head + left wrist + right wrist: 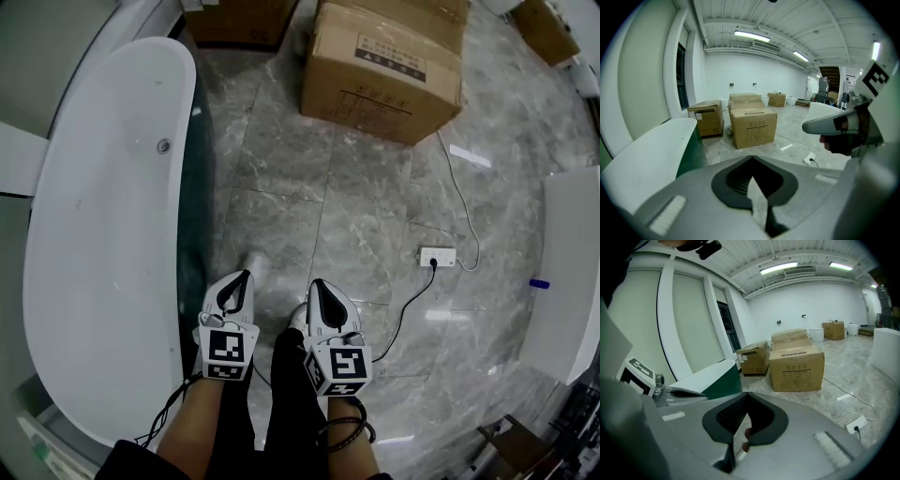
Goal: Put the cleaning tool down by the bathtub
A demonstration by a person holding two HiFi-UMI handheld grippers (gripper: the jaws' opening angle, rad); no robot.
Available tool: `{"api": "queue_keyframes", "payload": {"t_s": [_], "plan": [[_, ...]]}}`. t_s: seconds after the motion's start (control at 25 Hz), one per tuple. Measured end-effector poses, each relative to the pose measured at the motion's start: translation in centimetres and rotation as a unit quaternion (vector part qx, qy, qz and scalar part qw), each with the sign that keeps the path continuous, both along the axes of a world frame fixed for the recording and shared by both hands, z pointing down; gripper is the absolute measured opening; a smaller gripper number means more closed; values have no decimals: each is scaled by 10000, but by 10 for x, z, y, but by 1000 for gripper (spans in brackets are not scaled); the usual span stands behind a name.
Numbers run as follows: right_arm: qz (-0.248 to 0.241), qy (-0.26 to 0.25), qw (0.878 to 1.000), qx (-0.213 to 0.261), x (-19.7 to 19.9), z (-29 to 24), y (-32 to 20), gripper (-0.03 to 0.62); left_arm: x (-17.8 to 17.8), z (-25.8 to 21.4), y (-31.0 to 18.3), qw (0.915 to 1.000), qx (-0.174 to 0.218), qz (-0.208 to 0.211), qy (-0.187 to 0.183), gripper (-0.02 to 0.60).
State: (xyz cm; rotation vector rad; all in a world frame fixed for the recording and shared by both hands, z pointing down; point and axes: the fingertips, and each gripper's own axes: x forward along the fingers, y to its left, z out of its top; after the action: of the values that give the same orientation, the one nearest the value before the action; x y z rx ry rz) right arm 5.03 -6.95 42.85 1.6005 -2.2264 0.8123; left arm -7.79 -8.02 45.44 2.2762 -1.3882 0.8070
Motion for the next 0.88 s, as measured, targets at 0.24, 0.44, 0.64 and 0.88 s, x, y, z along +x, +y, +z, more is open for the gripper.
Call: {"api": "queue_keyframes", "payload": {"t_s": [0.24, 0.44, 0.64, 0.88], "plan": [[9, -96, 9998, 168, 3, -27, -6, 23, -1, -33, -2, 9994, 239, -213, 107, 0], [-47, -129, 9996, 246, 6, -46, -6, 23, -3, -56, -4, 9988, 361, -321, 103, 0], [-18, -157, 9992, 359, 13, -66, -9, 23, 4, -80, -10, 9984, 519, -200, 65, 0], [14, -215, 9984, 523, 17, -100, -11, 23, 8, -113, -12, 9975, 673, -207, 86, 0]]}}
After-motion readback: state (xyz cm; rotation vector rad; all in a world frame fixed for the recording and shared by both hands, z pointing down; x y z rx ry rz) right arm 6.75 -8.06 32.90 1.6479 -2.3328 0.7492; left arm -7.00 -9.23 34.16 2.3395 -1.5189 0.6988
